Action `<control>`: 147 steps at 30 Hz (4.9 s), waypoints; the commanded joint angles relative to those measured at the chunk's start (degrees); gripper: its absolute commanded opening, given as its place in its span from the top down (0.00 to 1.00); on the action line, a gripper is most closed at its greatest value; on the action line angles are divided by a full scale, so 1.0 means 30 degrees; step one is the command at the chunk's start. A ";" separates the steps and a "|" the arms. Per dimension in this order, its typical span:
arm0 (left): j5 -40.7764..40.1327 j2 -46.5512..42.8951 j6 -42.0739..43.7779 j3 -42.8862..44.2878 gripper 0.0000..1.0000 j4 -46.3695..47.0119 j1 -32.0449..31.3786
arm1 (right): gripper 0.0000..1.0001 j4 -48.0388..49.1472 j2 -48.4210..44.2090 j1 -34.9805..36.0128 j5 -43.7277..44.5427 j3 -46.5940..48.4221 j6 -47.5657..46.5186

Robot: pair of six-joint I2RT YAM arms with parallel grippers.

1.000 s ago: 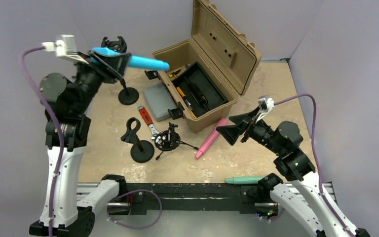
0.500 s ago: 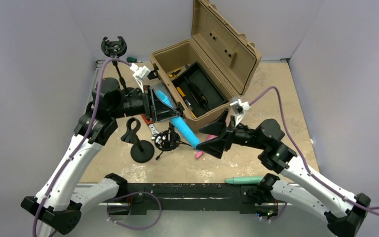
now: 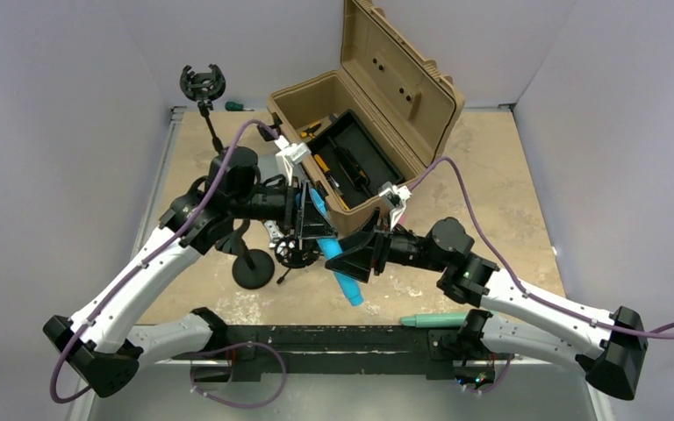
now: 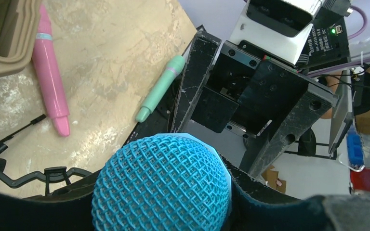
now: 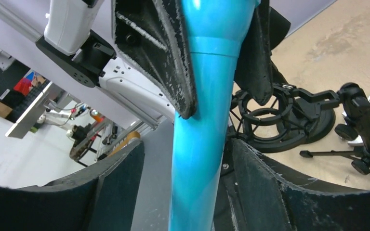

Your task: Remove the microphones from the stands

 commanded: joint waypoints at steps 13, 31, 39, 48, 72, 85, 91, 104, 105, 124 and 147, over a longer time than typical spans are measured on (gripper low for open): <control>0.0335 0.1368 0.0872 0.1959 0.88 -0.0197 -0.1924 | 1.00 0.2780 -0.0455 0.0131 0.0792 -0.2209 0.1877; -1.6838 -0.5385 0.4648 0.3959 0.00 -0.4336 -0.1826 | 1.00 -1.6059 -0.8990 0.0102 1.8014 -0.1465 0.9149; -2.0188 -0.7132 0.5198 0.2551 0.00 -0.4419 -0.1825 | 1.00 -2.4479 -0.4470 0.0102 2.1327 -0.1041 1.9606; -2.1274 -0.6841 0.6025 0.2730 0.00 -0.5342 -0.1825 | 1.00 -2.2730 0.3380 -0.0565 2.1198 0.0097 1.9809; -1.3120 0.3121 -0.2917 0.8008 0.19 0.4427 1.1613 | 0.10 -1.7276 0.3848 -0.3059 1.9655 -0.1066 1.4500; -0.9853 0.6466 -0.5493 0.5311 0.45 0.8163 1.5218 | 0.05 -1.5412 -0.2020 -0.3059 1.9503 -0.1182 0.9165; -1.1742 0.7819 0.1812 0.5974 0.46 0.5794 1.5229 | 0.06 -1.5397 -0.3461 -0.3055 1.9706 -0.1421 0.8315; -1.1742 0.9869 0.3231 0.5972 0.56 0.6770 1.5319 | 0.06 -1.5346 -0.3631 -0.3080 1.9911 -0.1286 0.7776; -1.1688 0.9960 0.3050 0.6035 0.56 0.6771 1.5362 | 0.05 -1.5364 -0.3649 -0.3068 1.9941 -0.1325 0.7783; -1.0829 1.1400 0.1791 0.7065 0.49 0.7050 1.5801 | 0.03 -1.4832 -0.3130 -0.3073 1.9902 -0.1408 0.7640; -1.2612 1.1317 0.0696 -0.0233 0.71 0.8130 1.5411 | 0.03 -1.3712 -0.2394 -0.3080 1.9216 -0.1227 0.7188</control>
